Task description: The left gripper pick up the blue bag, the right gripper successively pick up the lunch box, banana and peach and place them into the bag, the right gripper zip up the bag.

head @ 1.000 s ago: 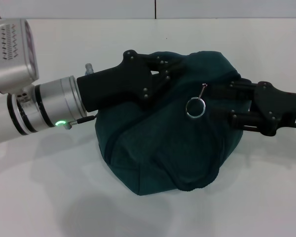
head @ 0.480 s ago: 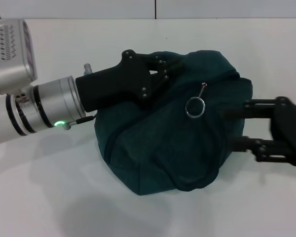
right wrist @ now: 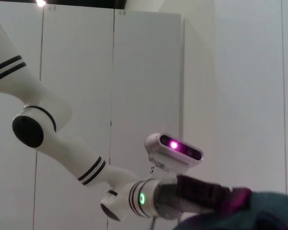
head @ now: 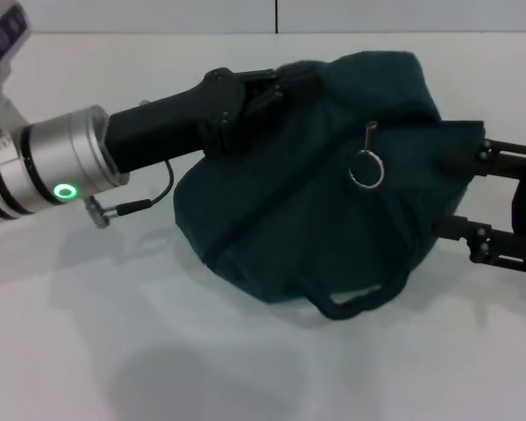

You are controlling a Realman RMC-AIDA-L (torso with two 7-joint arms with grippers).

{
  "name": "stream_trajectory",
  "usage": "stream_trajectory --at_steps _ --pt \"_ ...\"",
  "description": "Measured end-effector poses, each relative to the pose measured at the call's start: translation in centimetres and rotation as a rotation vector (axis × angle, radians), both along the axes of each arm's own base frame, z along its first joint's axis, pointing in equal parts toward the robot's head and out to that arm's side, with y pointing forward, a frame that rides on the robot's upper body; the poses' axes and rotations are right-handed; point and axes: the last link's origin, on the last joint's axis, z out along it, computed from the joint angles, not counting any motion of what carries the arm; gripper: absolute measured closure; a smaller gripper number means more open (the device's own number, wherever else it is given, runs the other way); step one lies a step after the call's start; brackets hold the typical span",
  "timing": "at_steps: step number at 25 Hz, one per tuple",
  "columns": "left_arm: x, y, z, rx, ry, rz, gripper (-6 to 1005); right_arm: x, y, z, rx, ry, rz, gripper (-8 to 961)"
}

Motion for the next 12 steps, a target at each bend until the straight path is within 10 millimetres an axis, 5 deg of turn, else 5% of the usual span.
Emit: stream_trajectory --at_steps 12 --pt "0.0 2.5 -3.1 0.026 0.180 0.103 960 -0.4 0.7 -0.4 -0.050 -0.019 -0.034 366"
